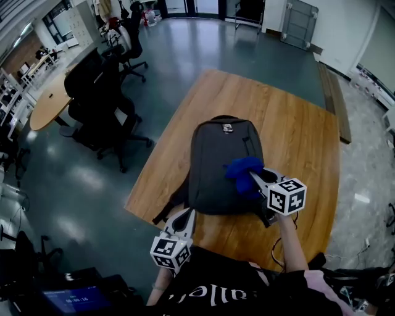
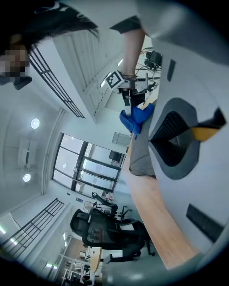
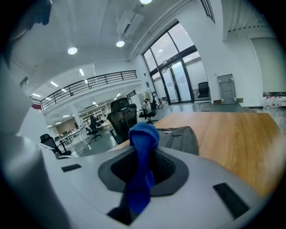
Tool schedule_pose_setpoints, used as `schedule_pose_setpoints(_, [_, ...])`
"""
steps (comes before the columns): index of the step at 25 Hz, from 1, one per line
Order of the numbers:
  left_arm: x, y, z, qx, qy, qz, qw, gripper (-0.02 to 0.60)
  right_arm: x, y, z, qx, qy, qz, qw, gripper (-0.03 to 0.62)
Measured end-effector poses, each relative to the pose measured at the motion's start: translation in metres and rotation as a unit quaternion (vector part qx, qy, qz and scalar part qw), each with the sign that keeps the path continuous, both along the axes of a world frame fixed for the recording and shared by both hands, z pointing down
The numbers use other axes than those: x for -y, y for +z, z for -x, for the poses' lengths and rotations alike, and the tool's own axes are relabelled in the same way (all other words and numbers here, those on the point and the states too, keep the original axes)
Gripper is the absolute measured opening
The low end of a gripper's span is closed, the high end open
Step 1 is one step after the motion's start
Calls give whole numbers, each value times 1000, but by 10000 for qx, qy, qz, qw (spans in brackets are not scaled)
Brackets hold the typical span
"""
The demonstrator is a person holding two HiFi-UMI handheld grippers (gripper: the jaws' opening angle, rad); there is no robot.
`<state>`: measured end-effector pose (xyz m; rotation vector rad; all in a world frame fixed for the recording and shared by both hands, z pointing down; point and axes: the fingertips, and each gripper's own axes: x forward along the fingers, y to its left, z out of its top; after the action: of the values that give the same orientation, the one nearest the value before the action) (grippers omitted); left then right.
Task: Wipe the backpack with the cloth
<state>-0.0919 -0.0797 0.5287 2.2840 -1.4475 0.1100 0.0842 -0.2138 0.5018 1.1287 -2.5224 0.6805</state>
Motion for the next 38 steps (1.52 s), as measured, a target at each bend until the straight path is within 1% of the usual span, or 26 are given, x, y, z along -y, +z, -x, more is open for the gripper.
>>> schedule_pose_setpoints(5, [5,1,-14,29,164,15,9999,0,4,15,-61,-153,556,115,9983,66])
schedule_pose_setpoints(7, [7,2,-18,57,215,34,9997,0,4,25,-81,-262,740,192,9967,66])
schedule_pose_setpoints(10, [8,3,-23,93,277,60,9996,0,3,41,-103,-279,991,343,9941,66])
schedule_pose_setpoints(14, [8,2,-26,132,306,108,9994,0,3,51,-122,-317,1195,469,9912,66])
schedule_pose_setpoints(17, [7,4,-24,137,281,149,9994,0,4,37,-116,-215,1141,368,9926,66])
schedule_pose_setpoints(21, [7,6,-22,108,222,163,9996,0,13,-6,-75,56,738,-39,9973,66])
schedule_pose_setpoints(24, [7,7,-22,65,168,154,9997,0,17,-37,-22,245,209,-361,9988,66])
schedule_pose_setpoints(26, [7,8,-21,41,126,144,9998,0,17,-46,21,354,-230,-452,9981,66])
schedule_pose_setpoints(29, [6,9,-17,18,68,121,9999,0,19,-49,86,435,-817,-496,9945,66])
schedule_pose_setpoints(32, [6,10,-12,16,6,105,9999,0,24,-45,143,433,-1227,-478,9903,66])
schedule_pose_setpoints(35, [3,12,-2,12,-136,120,9998,0,33,-32,186,425,-1471,-314,9877,66])
schedule_pose_setpoints(38, [-3,12,11,18,-253,166,9995,0,41,-14,209,279,-1507,-74,9882,66])
